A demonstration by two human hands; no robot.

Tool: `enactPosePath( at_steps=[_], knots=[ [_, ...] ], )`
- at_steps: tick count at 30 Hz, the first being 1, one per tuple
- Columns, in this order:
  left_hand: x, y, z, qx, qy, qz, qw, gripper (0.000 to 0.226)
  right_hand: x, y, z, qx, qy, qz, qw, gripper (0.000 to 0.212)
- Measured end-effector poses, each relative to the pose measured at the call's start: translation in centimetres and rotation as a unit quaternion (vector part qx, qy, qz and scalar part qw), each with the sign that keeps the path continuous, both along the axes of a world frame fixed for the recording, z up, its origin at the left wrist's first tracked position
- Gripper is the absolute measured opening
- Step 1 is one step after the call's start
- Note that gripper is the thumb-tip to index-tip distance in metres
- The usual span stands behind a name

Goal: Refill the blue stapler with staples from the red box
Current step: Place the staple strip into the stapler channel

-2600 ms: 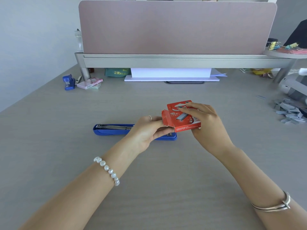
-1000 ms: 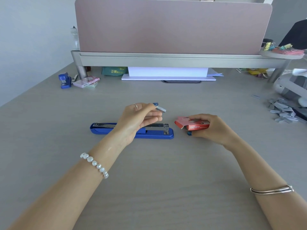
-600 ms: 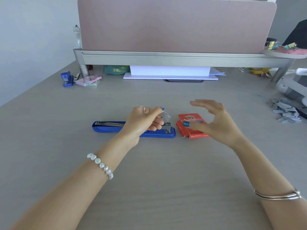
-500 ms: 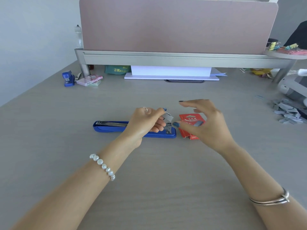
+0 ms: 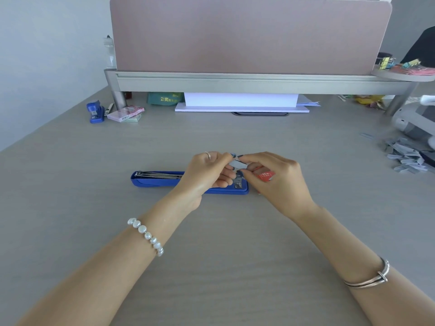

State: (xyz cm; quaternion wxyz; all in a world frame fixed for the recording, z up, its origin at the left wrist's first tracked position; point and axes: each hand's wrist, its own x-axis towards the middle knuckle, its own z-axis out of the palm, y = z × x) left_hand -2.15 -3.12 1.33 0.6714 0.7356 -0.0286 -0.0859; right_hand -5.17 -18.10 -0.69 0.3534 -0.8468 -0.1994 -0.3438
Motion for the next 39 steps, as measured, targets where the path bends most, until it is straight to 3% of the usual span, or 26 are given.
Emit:
enactPosePath(
  at_steps=[8, 12, 16, 22, 30, 39],
  knots=[
    [0.0, 0.2, 0.4, -0.061, 0.061, -0.010, 0.996, 0.020, -0.3, -0.2, 0.0, -0.021, -0.058, 0.004, 0.998, 0.019],
    [0.1, 0.3, 0.2, -0.047, 0.025, -0.035, 0.998, 0.019, -0.3, -0.3, -0.1, 0.005, -0.043, 0.005, 0.999, 0.015],
    [0.2, 0.4, 0.1, -0.047, 0.003, -0.032, 0.998, 0.022, -0.7, -0.4, 0.1, 0.077, 0.013, 0.020, 0.997, 0.020],
    [1.0, 1.4, 0.5, -0.067, 0.005, -0.005, 0.998, 0.022, -0.3, -1.1, 0.5, 0.232, 0.121, 0.029, 0.965, 0.025],
    [2.2, 5.9, -0.4, -0.018, -0.026, 0.053, 0.998, 0.022, 0.5, -0.9, 0.7, 0.138, 0.294, 0.015, 0.946, 0.014],
    [1.7, 6.5, -1.2, -0.030, -0.048, 0.056, 0.997, 0.015, 1.0, -0.4, 1.8, 0.066, 0.306, -0.002, 0.950, 0.015]
  ],
)
